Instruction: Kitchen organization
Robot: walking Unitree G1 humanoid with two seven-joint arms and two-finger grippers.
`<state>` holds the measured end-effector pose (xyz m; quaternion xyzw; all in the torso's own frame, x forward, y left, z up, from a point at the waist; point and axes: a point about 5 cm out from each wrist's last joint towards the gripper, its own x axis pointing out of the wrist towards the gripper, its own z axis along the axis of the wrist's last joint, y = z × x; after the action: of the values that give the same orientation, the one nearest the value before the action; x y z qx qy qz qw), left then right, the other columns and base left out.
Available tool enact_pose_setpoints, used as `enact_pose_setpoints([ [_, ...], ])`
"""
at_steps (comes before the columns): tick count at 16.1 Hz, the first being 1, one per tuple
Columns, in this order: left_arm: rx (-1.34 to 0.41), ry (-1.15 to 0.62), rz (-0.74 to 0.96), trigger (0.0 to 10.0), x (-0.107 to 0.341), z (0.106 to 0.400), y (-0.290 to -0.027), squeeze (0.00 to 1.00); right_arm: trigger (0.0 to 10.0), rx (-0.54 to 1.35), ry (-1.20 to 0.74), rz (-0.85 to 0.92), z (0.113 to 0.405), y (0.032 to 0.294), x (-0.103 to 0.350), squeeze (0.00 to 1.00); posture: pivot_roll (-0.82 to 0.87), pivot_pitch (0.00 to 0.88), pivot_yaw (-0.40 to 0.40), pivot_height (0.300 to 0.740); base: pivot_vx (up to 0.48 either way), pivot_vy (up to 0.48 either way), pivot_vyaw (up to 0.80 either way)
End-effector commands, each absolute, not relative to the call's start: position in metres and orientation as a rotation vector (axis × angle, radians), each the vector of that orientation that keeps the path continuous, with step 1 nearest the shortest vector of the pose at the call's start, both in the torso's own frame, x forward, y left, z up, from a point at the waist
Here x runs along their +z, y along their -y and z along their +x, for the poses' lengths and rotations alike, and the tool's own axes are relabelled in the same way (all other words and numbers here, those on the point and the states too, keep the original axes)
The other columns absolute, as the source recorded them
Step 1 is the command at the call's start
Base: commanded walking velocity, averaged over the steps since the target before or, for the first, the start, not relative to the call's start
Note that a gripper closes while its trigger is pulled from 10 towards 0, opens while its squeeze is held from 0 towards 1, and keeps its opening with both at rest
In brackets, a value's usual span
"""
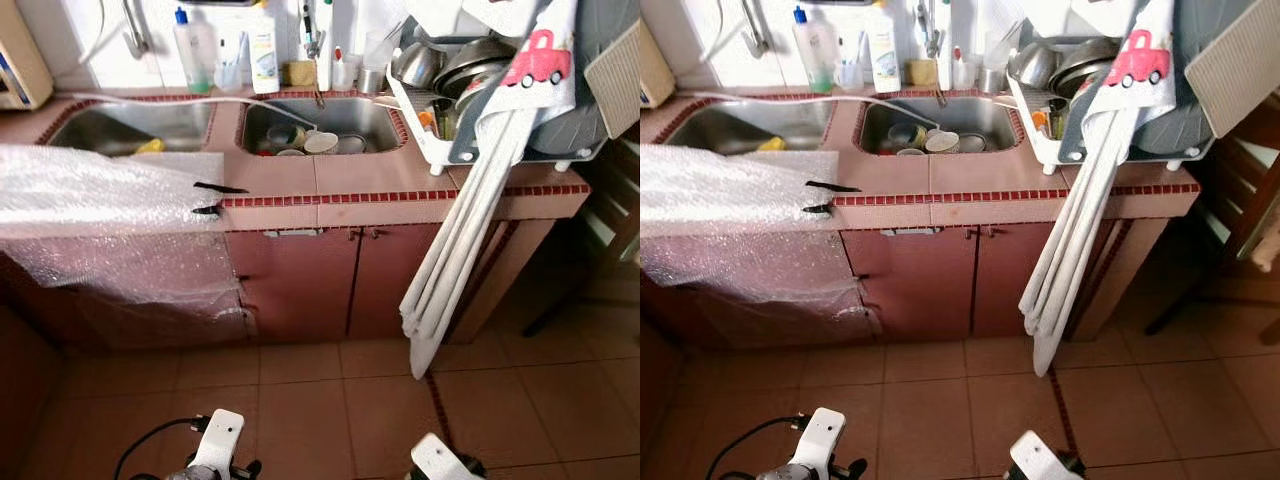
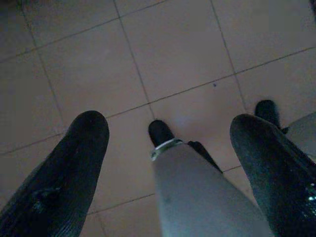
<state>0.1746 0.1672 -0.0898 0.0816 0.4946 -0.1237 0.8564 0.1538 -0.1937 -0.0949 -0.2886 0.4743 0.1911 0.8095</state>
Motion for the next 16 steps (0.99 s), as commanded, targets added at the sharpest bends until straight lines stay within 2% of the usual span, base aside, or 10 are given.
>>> enact_pose_setpoints([
  [1,-0.283,-1.043,0.194,10.0,-0.089,0.178,-0.165,0.0,10.0,0.387,-1.022,-0.593,0.152,0.193,-0.096,0.0,-0.06,0.0,0.044,0.74,0.0,0.0,0.0],
  [4,-0.308,-1.052,0.22,10.0,-0.09,0.178,-0.155,0.0,10.0,0.381,-1.009,-0.574,0.158,0.186,-0.095,0.0,-0.07,0.0,0.064,0.74,0.0,0.0,-0.14],
  [9,-0.313,-1.06,0.236,10.0,-0.089,0.179,-0.154,0.0,10.0,0.387,-0.99,-0.565,0.163,0.179,-0.093,0.0,-0.06,0.002,0.075,0.74,0.0,0.0,-0.71],
  [16,-0.307,-1.064,0.231,10.0,-0.089,0.18,-0.154,0.0,10.0,0.37,-0.983,-0.539,0.164,0.177,-0.093,0.0,-0.07,0.001,0.077,0.74,0.0,0.0,0.0],
])
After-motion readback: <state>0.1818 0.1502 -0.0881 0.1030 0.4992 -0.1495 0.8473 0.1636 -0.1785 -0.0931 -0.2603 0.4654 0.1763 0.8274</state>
